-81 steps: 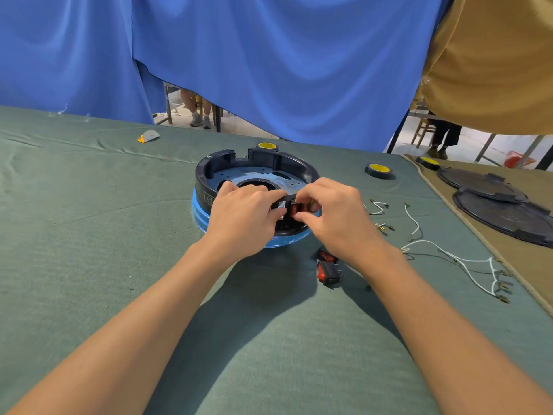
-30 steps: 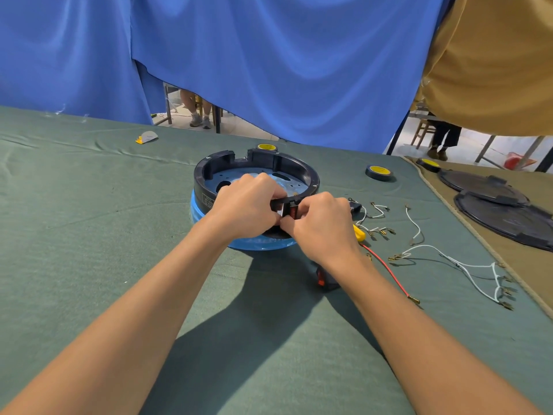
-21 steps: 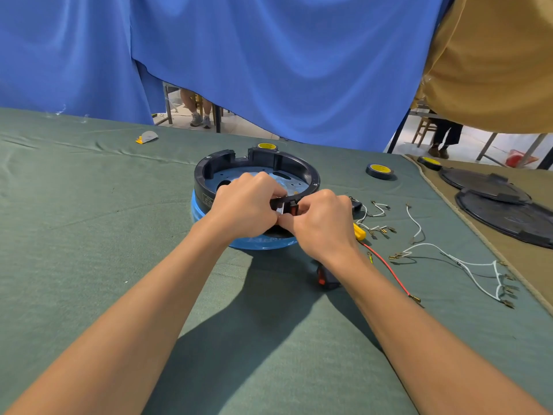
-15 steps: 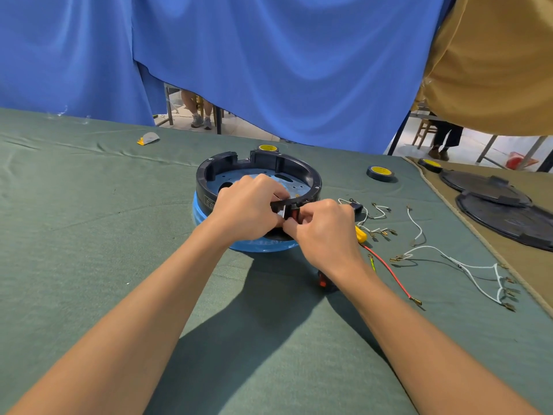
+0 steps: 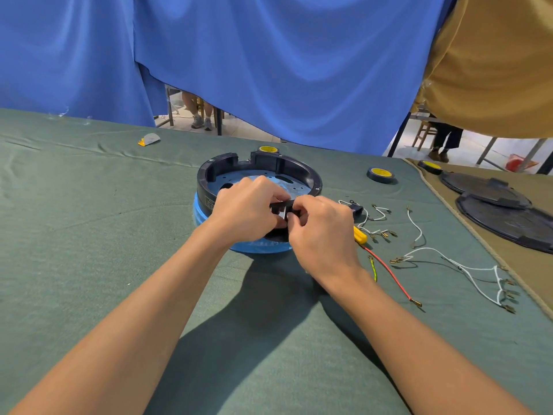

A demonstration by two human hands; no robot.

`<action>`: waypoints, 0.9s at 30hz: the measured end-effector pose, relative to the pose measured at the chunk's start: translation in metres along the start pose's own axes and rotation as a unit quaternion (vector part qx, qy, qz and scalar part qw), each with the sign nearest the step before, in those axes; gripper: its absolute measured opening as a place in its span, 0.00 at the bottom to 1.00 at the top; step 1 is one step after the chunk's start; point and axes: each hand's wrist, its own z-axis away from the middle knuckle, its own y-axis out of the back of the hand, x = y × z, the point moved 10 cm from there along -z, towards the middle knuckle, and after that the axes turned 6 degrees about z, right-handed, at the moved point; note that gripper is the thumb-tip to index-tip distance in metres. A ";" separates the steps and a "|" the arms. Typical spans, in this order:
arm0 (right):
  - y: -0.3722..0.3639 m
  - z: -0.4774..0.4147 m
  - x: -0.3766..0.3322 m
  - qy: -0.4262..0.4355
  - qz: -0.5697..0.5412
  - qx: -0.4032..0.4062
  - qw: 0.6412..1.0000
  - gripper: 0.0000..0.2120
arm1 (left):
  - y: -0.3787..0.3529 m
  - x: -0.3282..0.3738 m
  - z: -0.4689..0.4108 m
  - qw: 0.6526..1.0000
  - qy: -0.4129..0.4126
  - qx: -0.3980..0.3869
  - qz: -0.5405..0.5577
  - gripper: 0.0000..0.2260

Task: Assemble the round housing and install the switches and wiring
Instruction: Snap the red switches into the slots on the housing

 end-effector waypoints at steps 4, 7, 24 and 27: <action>0.001 -0.001 0.003 -0.026 -0.001 -0.007 1.000 0.03 | 0.000 -0.002 -0.001 1.000 0.006 -0.010 0.011 0.13; 0.004 -0.007 0.011 -0.077 -0.032 -0.028 0.996 0.04 | -0.001 0.001 -0.001 1.000 -0.006 -0.009 -0.007 0.11; -0.024 0.000 0.122 -0.084 0.274 -0.191 0.939 0.14 | -0.005 -0.003 -0.003 0.998 -0.005 0.011 -0.064 0.22; -0.012 0.000 0.131 -0.108 0.282 -0.195 0.933 0.11 | -0.003 -0.002 -0.001 0.998 -0.011 0.018 -0.067 0.22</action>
